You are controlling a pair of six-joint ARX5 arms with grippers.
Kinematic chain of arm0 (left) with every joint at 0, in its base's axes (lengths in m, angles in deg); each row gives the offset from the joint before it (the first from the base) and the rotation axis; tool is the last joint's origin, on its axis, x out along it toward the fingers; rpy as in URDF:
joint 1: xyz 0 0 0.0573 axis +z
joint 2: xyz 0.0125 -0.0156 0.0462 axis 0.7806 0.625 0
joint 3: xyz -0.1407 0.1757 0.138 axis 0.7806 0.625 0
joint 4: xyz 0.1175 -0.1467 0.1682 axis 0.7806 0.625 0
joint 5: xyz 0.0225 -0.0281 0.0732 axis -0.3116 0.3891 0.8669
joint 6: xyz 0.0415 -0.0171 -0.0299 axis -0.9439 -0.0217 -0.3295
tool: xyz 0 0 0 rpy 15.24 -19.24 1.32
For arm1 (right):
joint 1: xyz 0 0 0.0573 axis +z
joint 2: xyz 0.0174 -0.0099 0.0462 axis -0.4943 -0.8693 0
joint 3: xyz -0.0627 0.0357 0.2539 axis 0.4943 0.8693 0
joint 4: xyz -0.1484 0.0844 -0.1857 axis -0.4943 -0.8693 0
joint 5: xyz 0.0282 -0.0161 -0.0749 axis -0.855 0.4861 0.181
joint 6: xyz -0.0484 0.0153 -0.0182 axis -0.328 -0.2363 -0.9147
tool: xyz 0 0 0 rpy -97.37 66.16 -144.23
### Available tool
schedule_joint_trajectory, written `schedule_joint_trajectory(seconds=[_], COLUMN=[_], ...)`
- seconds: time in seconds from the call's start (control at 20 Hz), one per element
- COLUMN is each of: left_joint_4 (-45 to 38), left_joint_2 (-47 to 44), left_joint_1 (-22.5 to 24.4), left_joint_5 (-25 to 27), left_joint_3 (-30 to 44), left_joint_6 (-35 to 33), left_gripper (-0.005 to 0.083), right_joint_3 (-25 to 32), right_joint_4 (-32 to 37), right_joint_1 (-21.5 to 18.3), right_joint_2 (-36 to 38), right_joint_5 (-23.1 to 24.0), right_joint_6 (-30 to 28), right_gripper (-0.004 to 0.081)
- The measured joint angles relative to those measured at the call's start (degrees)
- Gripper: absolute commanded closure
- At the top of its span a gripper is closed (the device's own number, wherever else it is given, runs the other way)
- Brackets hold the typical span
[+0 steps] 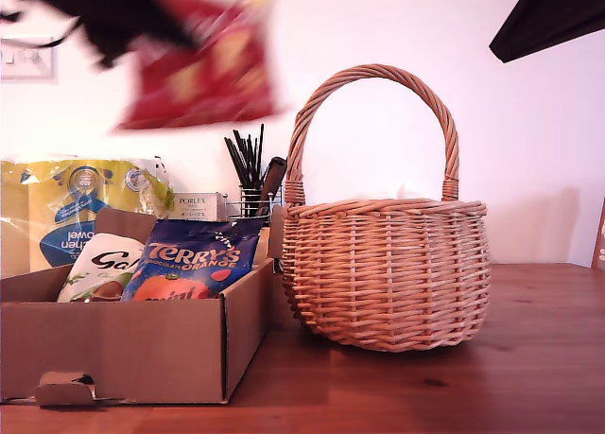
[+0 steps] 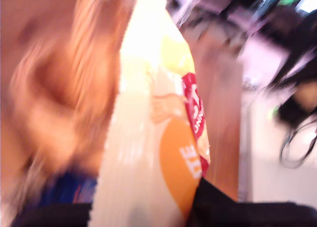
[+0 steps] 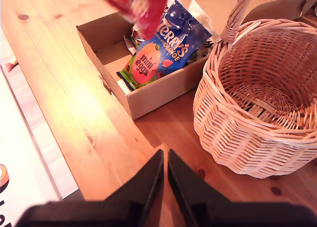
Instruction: Move the bags of Easter eggs from the cardboard box on the left into the woven basket on the right side.
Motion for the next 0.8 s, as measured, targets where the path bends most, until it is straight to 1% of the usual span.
schedule_joint_trajectory(seconds=[0.1, 0.15, 0.3, 0.4, 0.45, 0.6, 0.7, 0.8], left_joint_4=[-10.2, -14.9, -24.9, -29.7, -31.6, -36.5, -37.9, -38.2], left_joint_2=[0.0, 0.0, 0.2, 1.8, 3.6, 11.3, 15.8, 17.3], left_joint_1=[-5.6, -8.5, -16.2, -20.1, -21.5, -24.2, -25.5, -26.1], left_joint_5=[1.8, 4.2, 15.6, 23.6, 27.6, 36.2, 39.6, 41.8], left_joint_3=[0.0, 0.0, -0.1, -0.1, -0.2, -0.2, -0.2, -0.2], left_joint_6=[5.2, 6.4, 7.8, 6.4, 4.7, 2.4, 0.9, -0.5], left_gripper=[0.0793, 0.0793, 0.0793, 0.0793, 0.0793, 0.0793, 0.0793, 0.0793], right_joint_3=[0.0, 0.0, 0.0, 0.0, 0.0, 0.0, 0.0, 0.0], right_joint_4=[0.0, 0.0, 0.0, -0.2, -0.3, -0.8, -1.5, -1.7], right_joint_1=[0.0, 0.0, 0.0, 0.0, 0.0, 0.0, 0.0, 0.0], right_joint_2=[0.0, 0.0, 0.0, 0.0, 0.0, 0.0, 0.0, 0.0], right_joint_5=[1.2, 1.6, 2.9, 3.8, 4.2, 4.3, 4.4, 5.5], right_joint_6=[0.0, 0.0, 0.0, -0.1, -0.1, -0.1, -0.1, -0.2], right_gripper=[0.0782, 0.0782, 0.0782, 0.0782, 0.0782, 0.0782, 0.0782, 0.0782])
